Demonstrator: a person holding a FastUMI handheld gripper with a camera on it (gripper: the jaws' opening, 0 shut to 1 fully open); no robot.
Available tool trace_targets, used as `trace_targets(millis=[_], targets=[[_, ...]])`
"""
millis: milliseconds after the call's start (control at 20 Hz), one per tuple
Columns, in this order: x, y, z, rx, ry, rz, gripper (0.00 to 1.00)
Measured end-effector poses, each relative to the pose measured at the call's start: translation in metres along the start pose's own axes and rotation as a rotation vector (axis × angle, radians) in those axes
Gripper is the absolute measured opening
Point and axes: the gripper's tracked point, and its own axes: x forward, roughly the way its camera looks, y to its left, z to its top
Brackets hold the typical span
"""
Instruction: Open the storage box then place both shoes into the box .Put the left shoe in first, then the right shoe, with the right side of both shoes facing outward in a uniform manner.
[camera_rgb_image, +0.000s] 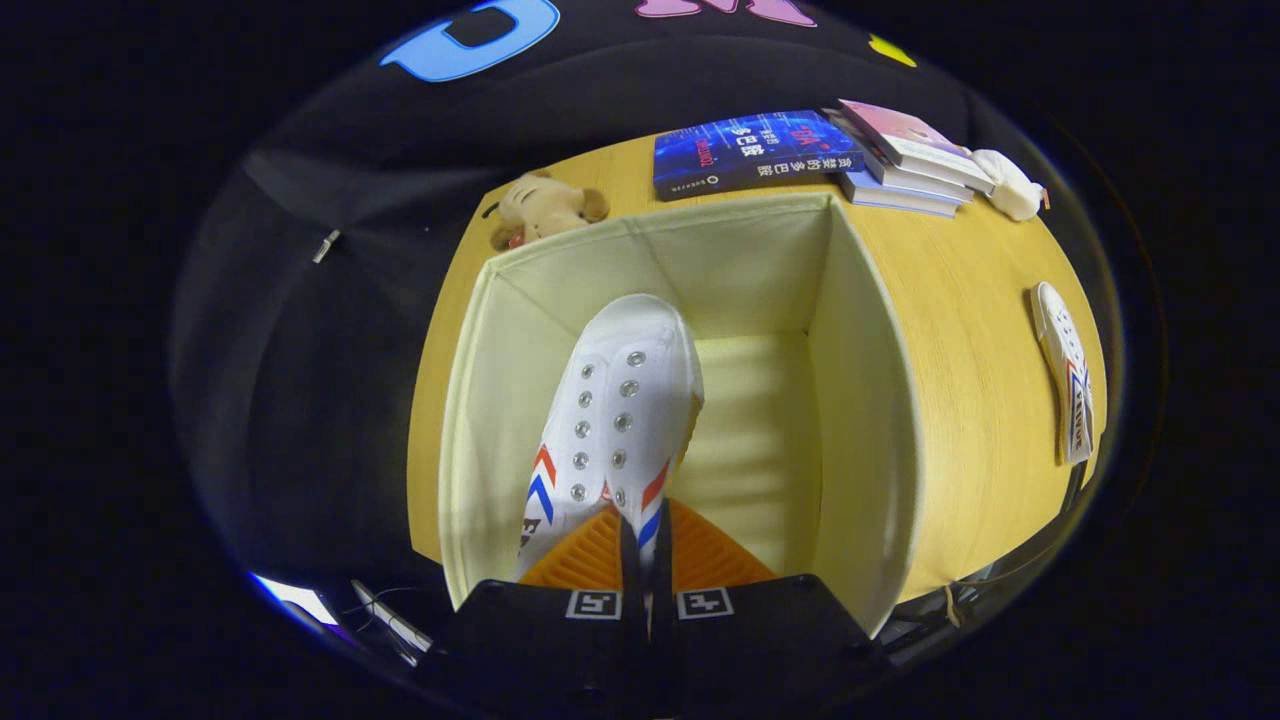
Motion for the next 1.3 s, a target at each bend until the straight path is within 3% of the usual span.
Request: trace_targets(millis=[150,300,350,500,550,600,750,950,1300], targets=[[0.020,0.000,-0.011,-0.020,0.050,-0.015,0.06],[0.028,0.006,-0.022,-0.061,0.084,0.004,0.16],[0.023,0.004,-0.019,-0.077,0.071,0.007,0.31],[0.008,0.016,-0.019,-0.076,0.026,0.054,0.65],[-0.002,0.018,-0.012,-0.065,0.007,0.070,0.85],[-0.012,0.018,-0.006,-0.057,-0.019,0.083,0.84],[-0.050,0.014,0.013,-0.055,-0.108,0.103,0.98],[-0.115,-0.017,0.034,-0.073,-0.245,0.084,0.99],[-0.196,-0.138,0.062,-0.055,-0.424,-0.035,0.99]])
